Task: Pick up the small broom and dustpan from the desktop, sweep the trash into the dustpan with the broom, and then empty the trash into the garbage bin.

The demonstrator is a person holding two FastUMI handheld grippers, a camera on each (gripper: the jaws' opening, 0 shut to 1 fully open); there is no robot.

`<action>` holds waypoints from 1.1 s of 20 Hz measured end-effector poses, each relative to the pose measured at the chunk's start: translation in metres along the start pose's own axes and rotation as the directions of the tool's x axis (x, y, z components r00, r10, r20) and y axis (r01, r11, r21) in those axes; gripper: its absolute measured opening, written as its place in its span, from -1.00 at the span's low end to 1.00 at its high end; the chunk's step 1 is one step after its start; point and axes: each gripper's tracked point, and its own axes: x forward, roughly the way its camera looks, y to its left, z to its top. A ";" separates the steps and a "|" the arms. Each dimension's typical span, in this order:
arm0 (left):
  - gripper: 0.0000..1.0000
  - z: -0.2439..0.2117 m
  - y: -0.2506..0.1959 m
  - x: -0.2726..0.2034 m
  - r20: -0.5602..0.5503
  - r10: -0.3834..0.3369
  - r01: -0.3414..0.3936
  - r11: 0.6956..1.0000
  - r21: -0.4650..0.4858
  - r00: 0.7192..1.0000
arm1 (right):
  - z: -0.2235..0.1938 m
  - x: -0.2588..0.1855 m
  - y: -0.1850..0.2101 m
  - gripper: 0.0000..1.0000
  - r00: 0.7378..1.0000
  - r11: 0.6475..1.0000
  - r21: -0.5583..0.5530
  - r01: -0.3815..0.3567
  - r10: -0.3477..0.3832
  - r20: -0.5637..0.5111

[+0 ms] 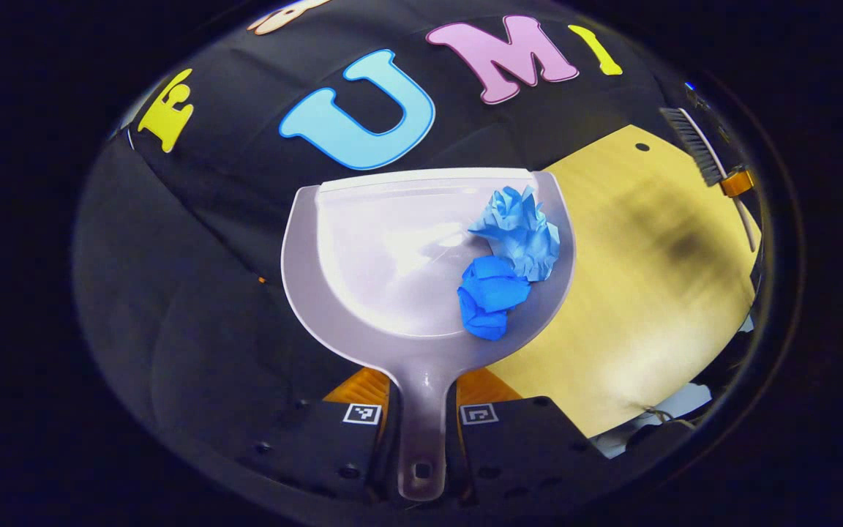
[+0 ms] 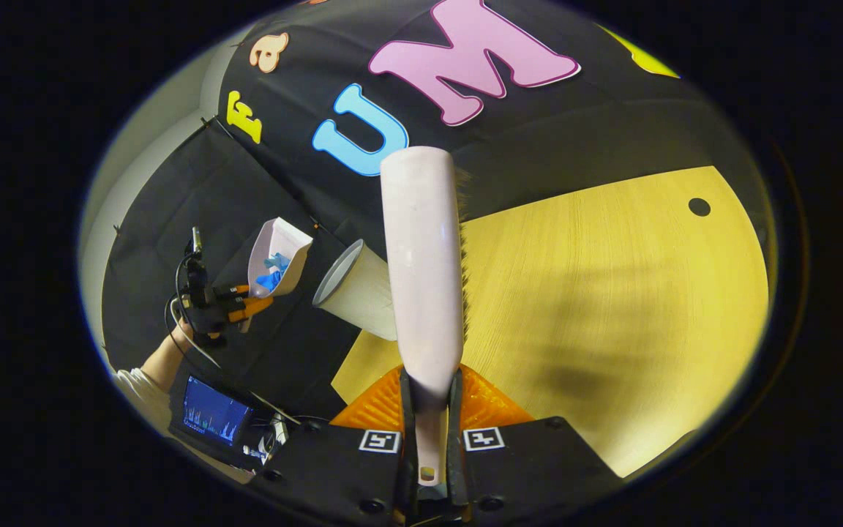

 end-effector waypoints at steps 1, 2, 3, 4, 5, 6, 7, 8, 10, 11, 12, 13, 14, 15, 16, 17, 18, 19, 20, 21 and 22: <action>-0.54 0.001 0.002 0.002 -0.017 0.053 -0.052 0.997 0.059 0.998 | 0.003 -0.002 0.000 -0.66 1.000 1.000 0.004 -0.002 0.002 0.005; -0.55 0.005 0.005 0.000 -0.032 0.109 -0.105 0.988 0.113 0.993 | 0.003 -0.003 -0.001 -0.67 1.000 1.000 0.004 0.001 -0.001 0.012; -0.54 0.007 0.002 0.001 -0.058 0.153 -0.143 0.977 0.158 0.986 | 0.001 -0.004 0.000 -0.66 1.000 1.000 0.003 0.000 0.000 0.009; -0.55 0.012 0.001 -0.004 -0.074 0.194 -0.176 0.964 0.199 0.978 | -0.001 -0.003 0.000 -0.67 1.000 1.000 -0.003 0.006 -0.006 0.008; -0.54 0.019 -0.001 -0.010 -0.087 0.241 -0.212 0.942 0.259 0.967 | -0.006 -0.002 -0.001 -0.67 1.000 1.000 -0.016 0.017 -0.017 0.000; -0.55 0.025 -0.005 -0.014 -0.078 0.294 -0.252 0.906 0.340 0.953 | -0.008 0.001 0.002 -0.67 1.000 0.999 -0.023 0.024 -0.024 -0.007; -0.54 0.033 -0.011 -0.019 -0.061 0.344 -0.285 0.854 0.435 0.937 | -0.009 0.003 0.003 -0.66 1.000 0.999 -0.020 0.026 -0.026 -0.014; -0.54 0.038 -0.021 -0.021 -0.048 0.372 -0.297 0.806 0.513 0.927 | -0.011 0.005 0.002 -0.67 0.999 1.000 -0.011 0.025 -0.026 -0.019; -0.55 0.045 -0.040 -0.020 -0.030 0.405 -0.300 0.723 0.622 0.914 | -0.015 0.006 -0.001 -0.66 0.999 1.000 0.000 0.027 -0.027 -0.024; -0.54 0.049 -0.051 -0.022 -0.020 0.417 -0.304 0.695 0.651 0.909 | -0.016 0.006 -0.003 -0.66 0.999 1.000 0.007 0.030 -0.030 -0.022; -0.54 0.055 -0.062 -0.023 -0.008 0.434 -0.310 0.657 0.687 0.901 | -0.017 0.004 -0.002 -0.66 0.999 1.000 0.017 0.024 -0.024 -0.021; -0.54 0.056 -0.070 -0.026 0.016 0.450 -0.321 0.610 0.724 0.893 | -0.016 0.003 -0.004 -0.67 1.000 0.999 0.025 0.023 -0.022 -0.015; -0.55 0.055 -0.080 -0.025 0.048 0.465 -0.330 0.548 0.769 0.884 | -0.016 0.001 -0.007 -0.67 1.000 0.999 0.027 0.027 -0.027 -0.012; -0.55 0.055 -0.089 -0.027 0.096 0.482 -0.347 0.464 0.815 0.871 | -0.015 0.000 -0.008 -0.67 0.999 0.999 0.027 0.035 -0.034 -0.011; -0.54 0.049 -0.095 -0.025 0.140 0.497 -0.359 0.377 0.854 0.856 | -0.015 -0.001 -0.008 -0.67 0.999 0.999 0.031 0.040 -0.040 -0.009; -0.54 0.045 -0.099 -0.023 0.193 0.505 -0.375 0.288 0.881 0.841 | -0.014 -0.002 -0.010 -0.67 0.999 0.998 0.035 0.049 -0.048 -0.009; -0.54 0.042 -0.093 -0.021 0.234 0.510 -0.385 0.213 0.898 0.827 | -0.015 -0.003 -0.013 -0.67 0.998 0.998 0.036 0.060 -0.059 -0.010; -0.54 0.037 -0.100 -0.020 0.280 0.510 -0.404 0.148 0.903 0.813 | -0.017 -0.004 -0.017 -0.66 0.998 0.997 0.030 0.068 -0.067 -0.012; -0.54 0.036 -0.099 -0.020 0.313 0.507 -0.418 0.106 0.902 0.803 | -0.023 -0.012 -0.021 -0.67 0.998 0.997 0.027 0.066 -0.066 -0.016; -0.55 0.031 -0.096 -0.021 0.330 0.511 -0.432 0.091 0.897 0.794 | -0.026 -0.017 -0.022 -0.67 0.998 0.998 0.022 0.066 -0.066 -0.019; -0.54 0.031 -0.094 -0.020 0.328 0.511 -0.434 0.101 0.895 0.795 | -0.029 -0.018 -0.023 -0.67 0.997 0.997 0.016 0.070 -0.070 -0.022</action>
